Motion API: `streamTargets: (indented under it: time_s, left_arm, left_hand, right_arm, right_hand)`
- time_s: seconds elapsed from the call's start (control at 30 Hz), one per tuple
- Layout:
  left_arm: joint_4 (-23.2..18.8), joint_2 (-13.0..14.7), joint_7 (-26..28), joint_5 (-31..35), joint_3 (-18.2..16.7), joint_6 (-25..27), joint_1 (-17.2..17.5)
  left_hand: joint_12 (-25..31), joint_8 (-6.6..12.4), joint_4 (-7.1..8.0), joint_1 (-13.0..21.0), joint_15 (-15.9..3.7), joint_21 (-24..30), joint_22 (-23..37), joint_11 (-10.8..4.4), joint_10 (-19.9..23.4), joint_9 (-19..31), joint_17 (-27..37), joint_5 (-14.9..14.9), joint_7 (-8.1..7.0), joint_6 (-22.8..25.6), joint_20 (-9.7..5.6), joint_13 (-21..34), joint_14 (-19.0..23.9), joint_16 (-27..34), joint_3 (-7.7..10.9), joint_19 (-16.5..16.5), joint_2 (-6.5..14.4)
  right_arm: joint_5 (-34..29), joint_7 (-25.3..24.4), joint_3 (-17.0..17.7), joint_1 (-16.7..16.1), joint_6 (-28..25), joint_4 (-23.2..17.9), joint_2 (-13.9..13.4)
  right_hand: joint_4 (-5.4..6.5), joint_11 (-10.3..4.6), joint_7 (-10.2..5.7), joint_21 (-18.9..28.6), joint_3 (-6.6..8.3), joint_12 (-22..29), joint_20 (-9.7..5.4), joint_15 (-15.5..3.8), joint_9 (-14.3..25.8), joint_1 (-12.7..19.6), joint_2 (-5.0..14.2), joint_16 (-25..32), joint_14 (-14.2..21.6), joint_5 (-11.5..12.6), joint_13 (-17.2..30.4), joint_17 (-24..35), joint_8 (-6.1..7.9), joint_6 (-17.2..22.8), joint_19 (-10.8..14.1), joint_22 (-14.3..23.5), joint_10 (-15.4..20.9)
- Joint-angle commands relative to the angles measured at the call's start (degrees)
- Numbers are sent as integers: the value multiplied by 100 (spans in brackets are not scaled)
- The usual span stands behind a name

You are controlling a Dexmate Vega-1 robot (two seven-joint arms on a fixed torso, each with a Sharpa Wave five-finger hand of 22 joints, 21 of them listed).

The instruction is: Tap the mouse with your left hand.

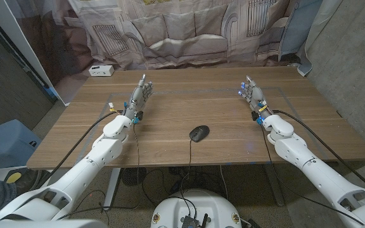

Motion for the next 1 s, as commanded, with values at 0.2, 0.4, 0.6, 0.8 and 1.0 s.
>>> streamTargets:
  time_s: [0.2,0.4,0.6,0.8,1.0]
  left_arm:
    - [34,-42,-108,179,-33,-721,178]
    - [-7,-1,-136,292,-36,-966,266]
    - [-58,48,-130,343,-58,-1068,318]
    - [-74,10,7,521,-66,-1342,403]
    - [-286,100,128,785,-62,-1577,588]
  left_hand:
    - [106,93,6,73,-7,-10,30,-3,227,20,10,15,12,223,20,-52,197,75,0,79,6]
    - [150,131,-32,112,-29,-2,29,-31,367,20,6,6,12,407,25,-122,390,117,-4,292,16]
    - [174,139,-53,136,-33,-6,28,-19,452,21,4,2,8,478,-12,-154,471,127,-3,379,22]
    - [206,156,-79,163,-32,-18,28,-39,571,23,3,-6,-16,602,10,-195,613,149,-7,488,26]
    - [235,153,-106,186,-33,-13,27,-53,685,24,1,-17,-9,671,37,-229,734,162,-16,634,16]
  right_arm:
    - [-222,-386,19,-291,-43,-405,-157]
    - [-324,-524,62,-412,96,-534,-178]
    - [-307,-497,90,-452,56,-634,-245]
    - [-317,-411,107,-466,67,-693,-330]
    - [-184,-224,166,-504,91,-658,-400]
  right_hand:
    - [-19,53,-14,11,52,27,0,42,11,74,14,33,17,37,26,17,40,46,73,26,19]
    - [-27,32,1,1,52,25,-17,17,11,82,16,30,27,32,26,11,48,70,90,26,34]
    - [-35,31,-3,-7,49,25,-48,-1,11,89,16,26,39,26,25,5,53,90,119,26,56]
    - [-39,53,6,-19,46,23,-49,2,11,91,16,21,40,21,25,0,50,88,129,26,71]
    - [-42,51,17,-35,43,20,-39,12,11,92,19,14,35,17,25,-3,54,104,123,26,80]
